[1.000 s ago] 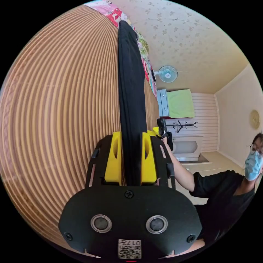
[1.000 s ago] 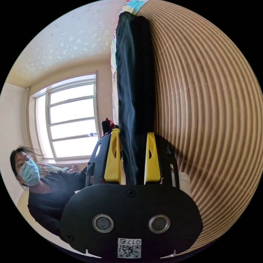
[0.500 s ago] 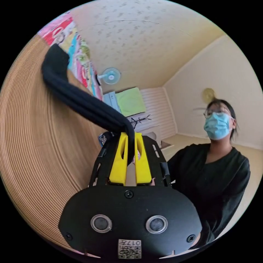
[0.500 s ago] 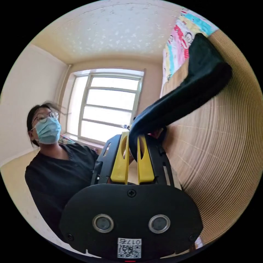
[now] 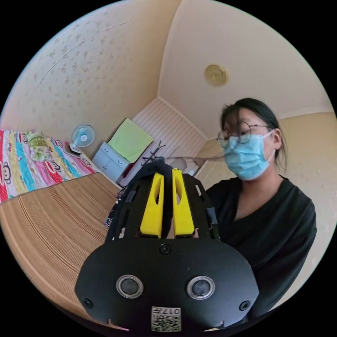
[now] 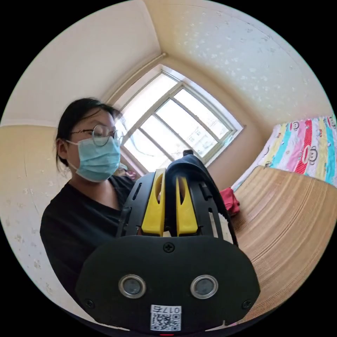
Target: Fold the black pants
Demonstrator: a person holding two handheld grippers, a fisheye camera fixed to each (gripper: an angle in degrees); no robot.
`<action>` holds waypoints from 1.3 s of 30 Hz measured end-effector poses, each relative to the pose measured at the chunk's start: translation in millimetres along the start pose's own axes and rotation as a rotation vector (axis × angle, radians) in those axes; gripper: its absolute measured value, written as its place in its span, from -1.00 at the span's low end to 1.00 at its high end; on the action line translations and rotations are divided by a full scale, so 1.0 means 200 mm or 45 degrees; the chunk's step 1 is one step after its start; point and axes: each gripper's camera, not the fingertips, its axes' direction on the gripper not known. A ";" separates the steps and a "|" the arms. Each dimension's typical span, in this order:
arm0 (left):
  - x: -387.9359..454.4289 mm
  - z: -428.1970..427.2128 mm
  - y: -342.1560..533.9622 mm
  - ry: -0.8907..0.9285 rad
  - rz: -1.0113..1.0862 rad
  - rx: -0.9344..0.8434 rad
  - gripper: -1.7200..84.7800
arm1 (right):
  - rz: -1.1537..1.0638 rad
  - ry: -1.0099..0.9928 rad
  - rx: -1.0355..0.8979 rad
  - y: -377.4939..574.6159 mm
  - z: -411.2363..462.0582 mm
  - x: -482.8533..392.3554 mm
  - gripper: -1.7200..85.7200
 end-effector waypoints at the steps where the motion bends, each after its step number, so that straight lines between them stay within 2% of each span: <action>1: -0.05 0.02 -0.03 -0.052 -0.009 -0.028 -0.86 | 0.016 0.113 -0.025 -0.04 -0.02 0.06 -0.96; 3: -0.40 0.13 -0.10 -0.175 -0.203 -0.140 -0.86 | 0.131 0.289 -0.038 -0.07 -0.03 0.22 -0.96; 8: -1.19 0.28 -0.01 -0.294 -0.471 -0.239 -0.86 | 0.301 0.439 -0.043 -0.04 -0.01 0.79 -0.96; 10: -1.38 0.34 0.08 -0.381 -0.496 -0.286 -0.86 | 0.416 0.445 -0.044 0.06 0.02 1.05 -0.95; 13: -1.59 0.53 0.35 -0.535 -0.487 -0.531 -0.85 | 0.558 0.594 -0.151 0.30 0.14 1.20 -0.94; 16: -1.70 0.65 0.83 -0.479 -0.621 -0.575 -0.85 | 0.656 0.655 -0.264 0.70 0.26 1.24 -0.92; 20: -1.71 0.76 1.66 -0.321 -0.957 -0.520 -0.85 | 0.913 0.529 -0.260 1.27 0.33 1.24 -0.86; 24: -1.72 0.85 2.31 -0.396 -1.316 -0.687 -0.77 | 1.307 0.506 -0.342 1.76 0.35 1.27 -0.75; 26: -1.72 0.79 2.38 -0.433 -1.386 -0.561 -0.71 | 1.413 0.562 -0.360 1.83 0.29 1.28 -0.68; 27: -1.72 0.74 2.36 -0.445 -1.384 -0.442 -0.67 | 1.413 0.575 -0.313 1.82 0.23 1.29 -0.64; 30: -1.83 0.67 2.20 -0.531 -1.305 -0.314 -0.59 | 1.318 0.531 -0.178 1.69 0.08 1.36 -0.60; 34: -2.12 0.72 2.00 -0.629 -1.183 -0.379 -0.52 | 1.253 0.557 -0.193 1.47 0.00 1.61 -0.56; 36: -2.37 0.83 1.95 -0.654 -1.156 -0.488 -0.49 | 1.223 0.554 -0.247 1.39 0.01 1.73 -0.56; 39: -2.64 0.98 2.03 -0.571 -1.216 -0.613 -0.49 | 1.260 0.475 -0.383 1.34 0.10 1.92 -0.54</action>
